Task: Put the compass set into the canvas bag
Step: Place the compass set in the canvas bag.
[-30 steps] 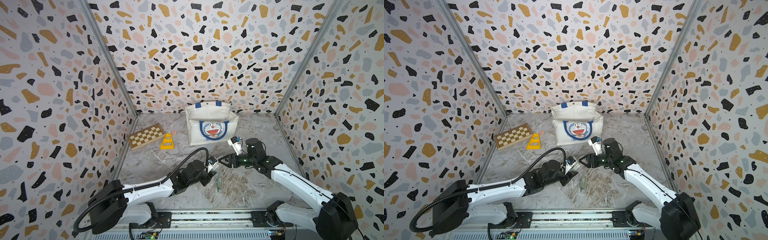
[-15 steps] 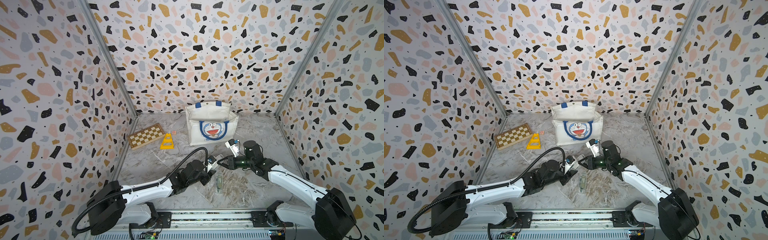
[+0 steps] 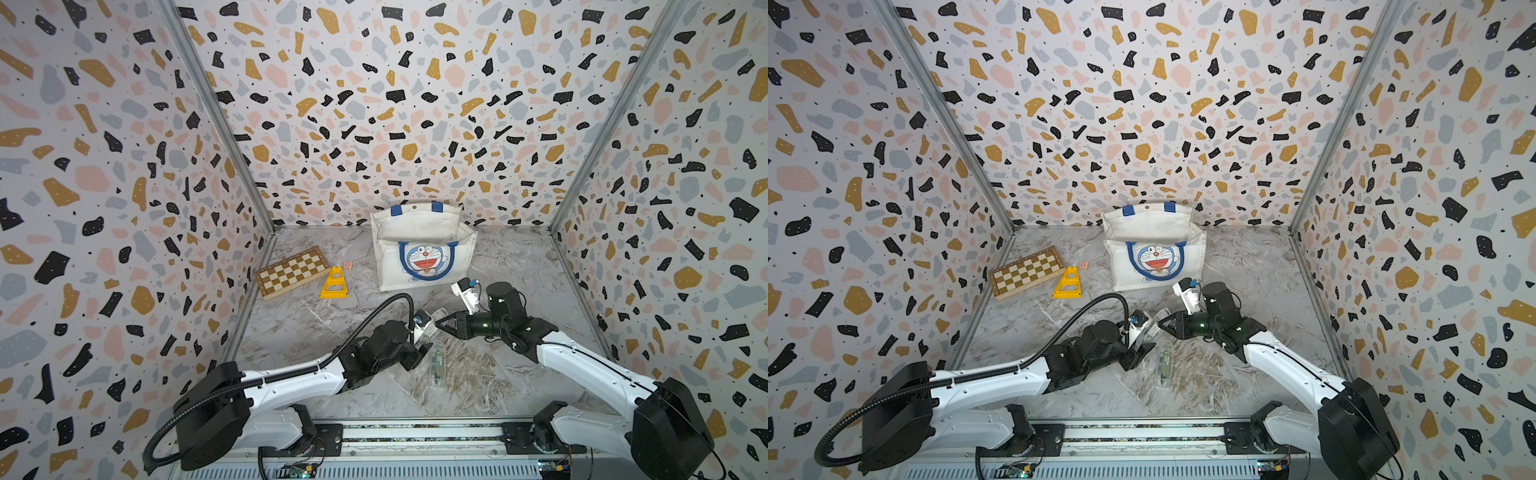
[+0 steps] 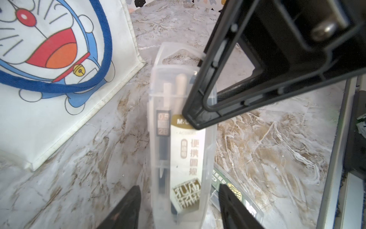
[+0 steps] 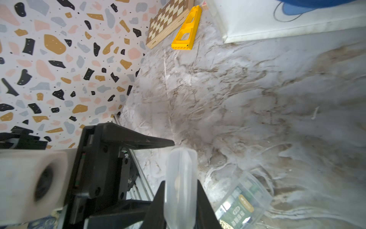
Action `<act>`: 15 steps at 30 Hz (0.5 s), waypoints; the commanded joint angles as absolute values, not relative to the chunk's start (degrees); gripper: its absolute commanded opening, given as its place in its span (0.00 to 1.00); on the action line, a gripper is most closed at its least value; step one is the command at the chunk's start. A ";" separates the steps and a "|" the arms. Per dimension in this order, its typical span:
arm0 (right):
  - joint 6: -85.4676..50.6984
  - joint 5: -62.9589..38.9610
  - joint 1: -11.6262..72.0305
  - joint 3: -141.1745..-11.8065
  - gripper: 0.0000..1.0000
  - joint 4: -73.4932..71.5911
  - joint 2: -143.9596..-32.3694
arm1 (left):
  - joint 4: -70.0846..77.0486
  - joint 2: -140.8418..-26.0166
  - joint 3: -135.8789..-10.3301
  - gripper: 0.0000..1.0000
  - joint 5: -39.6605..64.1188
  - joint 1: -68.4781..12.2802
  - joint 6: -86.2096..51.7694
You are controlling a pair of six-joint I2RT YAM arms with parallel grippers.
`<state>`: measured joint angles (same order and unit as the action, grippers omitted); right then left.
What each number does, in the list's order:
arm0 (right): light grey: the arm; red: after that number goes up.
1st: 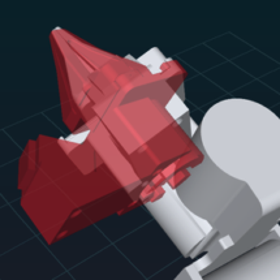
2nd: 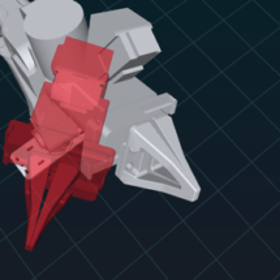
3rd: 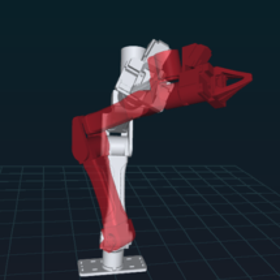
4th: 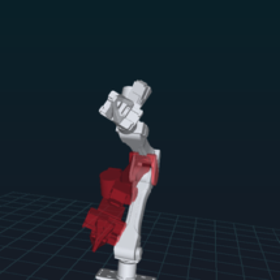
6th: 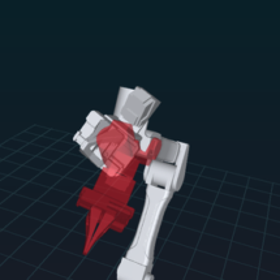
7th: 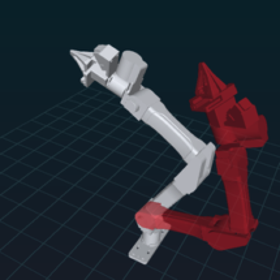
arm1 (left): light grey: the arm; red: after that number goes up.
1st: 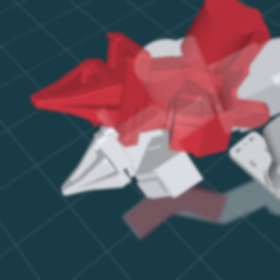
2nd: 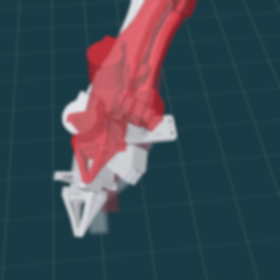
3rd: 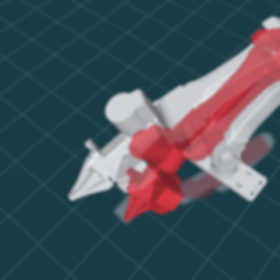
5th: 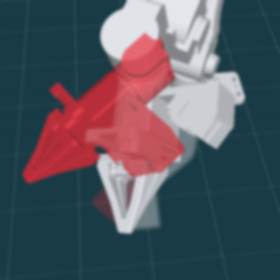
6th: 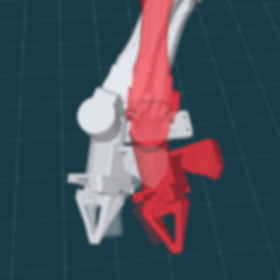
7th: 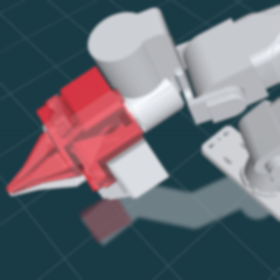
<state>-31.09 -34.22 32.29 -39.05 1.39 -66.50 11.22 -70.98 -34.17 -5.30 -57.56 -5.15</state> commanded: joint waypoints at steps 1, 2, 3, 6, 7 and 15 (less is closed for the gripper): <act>-27.93 -27.78 31.43 -39.29 0.00 6.78 -62.79 | 13.22 -69.66 -33.04 0.69 -6.31 -57.72 -7.32; -27.64 -26.73 31.02 -39.24 0.00 7.62 -61.82 | 13.18 -69.68 -32.96 0.70 -6.20 -57.66 -7.54; -27.31 -24.92 30.33 -39.33 0.00 9.27 -60.22 | 13.05 -69.74 -32.96 0.71 -6.31 -57.74 -7.79; -25.87 -19.52 28.75 -41.24 0.00 13.97 -55.64 | 12.94 -69.96 -33.05 0.74 -7.08 -57.61 -8.63; -25.16 -16.63 28.49 -42.60 0.00 15.51 -54.22 | 12.92 -69.91 -33.13 0.74 -7.36 -57.56 -8.94; -21.47 -0.39 28.05 -55.66 0.00 17.17 -51.84 | 12.70 -69.11 -33.14 0.76 -4.52 -54.29 -11.92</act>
<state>-23.92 -8.75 28.34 -50.39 17.32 -52.73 11.11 -70.74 -33.56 -5.52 -55.37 -10.20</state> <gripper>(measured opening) 0.214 0.754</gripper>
